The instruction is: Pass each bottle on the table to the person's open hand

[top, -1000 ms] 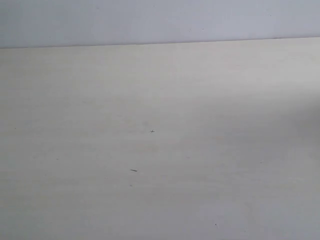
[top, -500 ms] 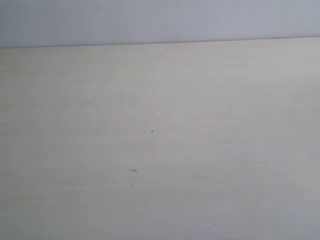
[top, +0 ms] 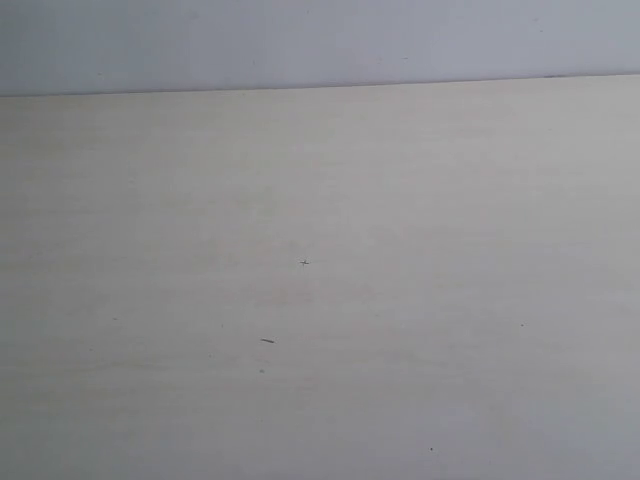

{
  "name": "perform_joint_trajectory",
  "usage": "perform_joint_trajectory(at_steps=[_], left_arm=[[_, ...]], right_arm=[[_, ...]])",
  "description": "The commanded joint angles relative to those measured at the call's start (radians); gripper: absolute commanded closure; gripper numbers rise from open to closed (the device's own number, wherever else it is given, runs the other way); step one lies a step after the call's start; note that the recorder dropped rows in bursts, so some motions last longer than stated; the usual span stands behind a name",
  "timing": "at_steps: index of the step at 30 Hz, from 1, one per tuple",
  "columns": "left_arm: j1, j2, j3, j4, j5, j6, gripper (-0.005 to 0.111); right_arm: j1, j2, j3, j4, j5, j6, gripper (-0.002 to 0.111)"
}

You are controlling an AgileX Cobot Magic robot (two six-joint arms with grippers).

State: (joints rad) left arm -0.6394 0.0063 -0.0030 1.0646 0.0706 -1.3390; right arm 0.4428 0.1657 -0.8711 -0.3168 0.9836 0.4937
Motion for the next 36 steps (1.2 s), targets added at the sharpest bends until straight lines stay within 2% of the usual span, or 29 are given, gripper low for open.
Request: perform_joint_trajectory(at_steps=[1,27,36], left_arm=[[0.001,-0.006,0.003,-0.006,-0.006,0.002,0.107],[0.001,-0.006,0.003,-0.006,-0.006,0.002,0.107],[0.001,-0.006,0.003,-0.006,-0.006,0.002,0.107]], right_arm=[[-0.002,-0.003,0.004,0.0,-0.008,0.004,0.108],[-0.002,-0.013,0.004,0.0,-0.008,0.004,0.108],[-0.094,-0.029,0.018,-0.062,-0.031,-0.021,0.108]])
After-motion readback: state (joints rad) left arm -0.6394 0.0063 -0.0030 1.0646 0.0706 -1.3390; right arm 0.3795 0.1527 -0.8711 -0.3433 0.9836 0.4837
